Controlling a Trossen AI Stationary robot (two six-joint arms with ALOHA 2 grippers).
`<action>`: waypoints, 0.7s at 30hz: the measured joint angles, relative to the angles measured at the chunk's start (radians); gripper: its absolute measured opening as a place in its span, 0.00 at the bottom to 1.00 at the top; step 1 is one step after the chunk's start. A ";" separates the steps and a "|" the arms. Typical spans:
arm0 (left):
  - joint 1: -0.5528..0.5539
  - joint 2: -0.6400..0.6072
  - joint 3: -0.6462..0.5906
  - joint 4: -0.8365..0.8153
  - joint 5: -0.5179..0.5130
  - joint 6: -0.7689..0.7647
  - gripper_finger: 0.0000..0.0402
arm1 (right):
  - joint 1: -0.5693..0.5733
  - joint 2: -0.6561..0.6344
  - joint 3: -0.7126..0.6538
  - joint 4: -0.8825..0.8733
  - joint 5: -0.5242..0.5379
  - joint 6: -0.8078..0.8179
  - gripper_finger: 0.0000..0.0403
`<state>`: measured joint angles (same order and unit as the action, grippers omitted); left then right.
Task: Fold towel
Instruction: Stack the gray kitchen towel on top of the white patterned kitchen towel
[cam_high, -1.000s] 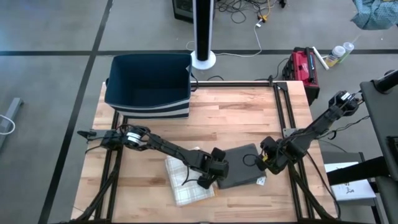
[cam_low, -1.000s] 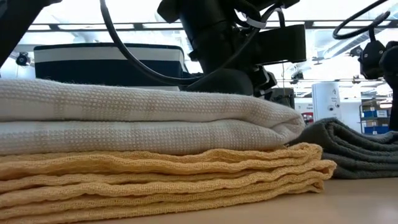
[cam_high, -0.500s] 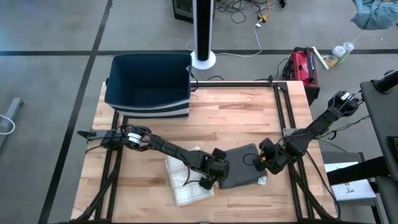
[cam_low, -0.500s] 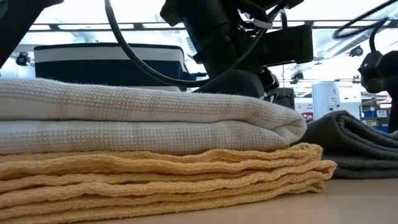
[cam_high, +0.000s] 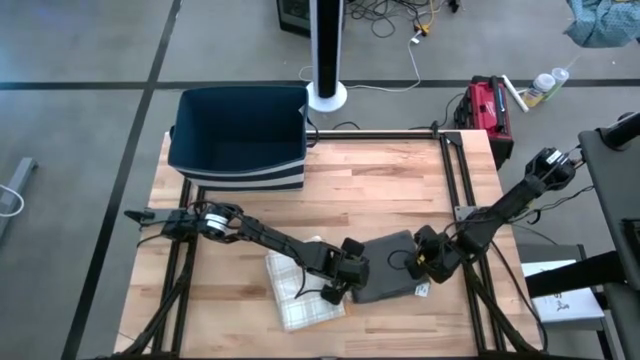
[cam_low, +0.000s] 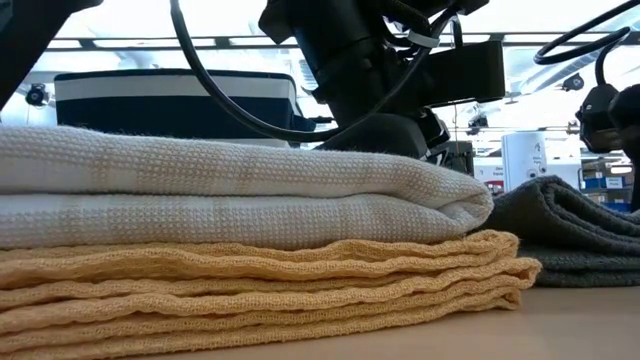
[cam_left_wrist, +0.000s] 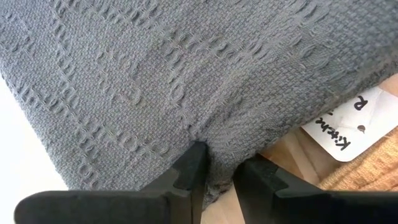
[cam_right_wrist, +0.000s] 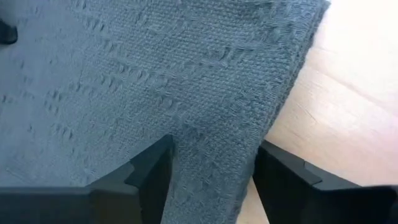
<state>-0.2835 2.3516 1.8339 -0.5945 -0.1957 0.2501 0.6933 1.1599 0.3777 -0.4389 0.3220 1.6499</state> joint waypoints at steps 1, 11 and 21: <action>0.000 0.000 0.000 0.000 0.000 0.000 0.17 | -0.001 0.000 0.004 -0.003 -0.002 -0.010 0.49; 0.000 -0.003 -0.001 0.020 -0.004 -0.050 0.11 | -0.032 0.029 0.013 0.007 -0.017 -0.051 0.17; -0.008 -0.007 0.128 -0.057 -0.030 -0.056 0.09 | -0.117 0.034 0.195 -0.214 -0.020 -0.210 0.07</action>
<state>-0.2919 2.3444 1.9622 -0.6519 -0.2254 0.1940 0.5763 1.1942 0.5728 -0.6533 0.3024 1.4403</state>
